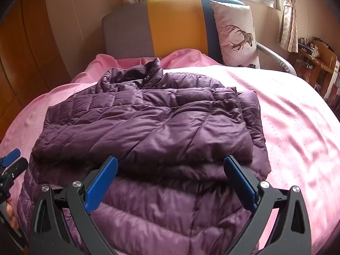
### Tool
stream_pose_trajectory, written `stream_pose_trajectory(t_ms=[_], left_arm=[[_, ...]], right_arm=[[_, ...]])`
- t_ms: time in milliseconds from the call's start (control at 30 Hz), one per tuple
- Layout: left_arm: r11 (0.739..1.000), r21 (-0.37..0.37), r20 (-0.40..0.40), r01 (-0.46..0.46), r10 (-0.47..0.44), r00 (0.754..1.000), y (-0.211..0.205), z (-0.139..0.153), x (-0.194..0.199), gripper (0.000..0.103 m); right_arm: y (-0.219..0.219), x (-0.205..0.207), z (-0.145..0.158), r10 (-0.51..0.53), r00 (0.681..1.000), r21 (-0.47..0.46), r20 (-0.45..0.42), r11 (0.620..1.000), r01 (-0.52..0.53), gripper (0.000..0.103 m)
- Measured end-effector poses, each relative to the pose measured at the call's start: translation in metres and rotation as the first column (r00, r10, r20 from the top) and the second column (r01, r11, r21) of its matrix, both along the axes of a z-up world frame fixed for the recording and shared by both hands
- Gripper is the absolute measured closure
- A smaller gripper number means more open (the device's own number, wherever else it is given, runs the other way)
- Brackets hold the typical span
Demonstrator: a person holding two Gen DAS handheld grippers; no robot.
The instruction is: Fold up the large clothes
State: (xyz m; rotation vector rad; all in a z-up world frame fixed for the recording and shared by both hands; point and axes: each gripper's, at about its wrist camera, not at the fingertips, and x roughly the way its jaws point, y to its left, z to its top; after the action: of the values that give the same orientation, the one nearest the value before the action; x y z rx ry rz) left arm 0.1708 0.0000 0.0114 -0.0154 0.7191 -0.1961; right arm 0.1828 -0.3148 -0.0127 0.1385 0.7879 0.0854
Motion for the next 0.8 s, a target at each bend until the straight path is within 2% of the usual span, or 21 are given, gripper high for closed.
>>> stream_pose_trajectory(t_ms=[167, 333, 533, 800], left_arm=[[1.0, -0.007, -0.008, -0.002, 0.002, 1.0, 0.004, 0.0, -0.021, 0.013], [1.0, -0.002, -0.016, -0.017, 0.017, 1.0, 0.013, -0.009, -0.04, 0.013], [0.999, -0.004, -0.059, -0.047, 0.046, 0.997, 0.027, -0.026, -0.051, 0.013], [0.997, -0.006, -0.104, -0.074, 0.073, 0.992, 0.04, -0.043, -0.068, 0.013]], right_arm=[[0.017, -0.015, -0.001, 0.02, 0.999, 0.04, -0.031, 0.999, -0.019, 0.002], [0.037, -0.028, -0.017, 0.053, 0.996, -0.014, -0.071, 0.998, -0.054, 0.002], [0.041, -0.032, -0.04, 0.034, 0.993, -0.006, -0.112, 0.999, -0.035, 0.002], [0.036, -0.043, -0.04, 0.031, 0.993, 0.001, -0.114, 1.0, -0.031, 0.002]])
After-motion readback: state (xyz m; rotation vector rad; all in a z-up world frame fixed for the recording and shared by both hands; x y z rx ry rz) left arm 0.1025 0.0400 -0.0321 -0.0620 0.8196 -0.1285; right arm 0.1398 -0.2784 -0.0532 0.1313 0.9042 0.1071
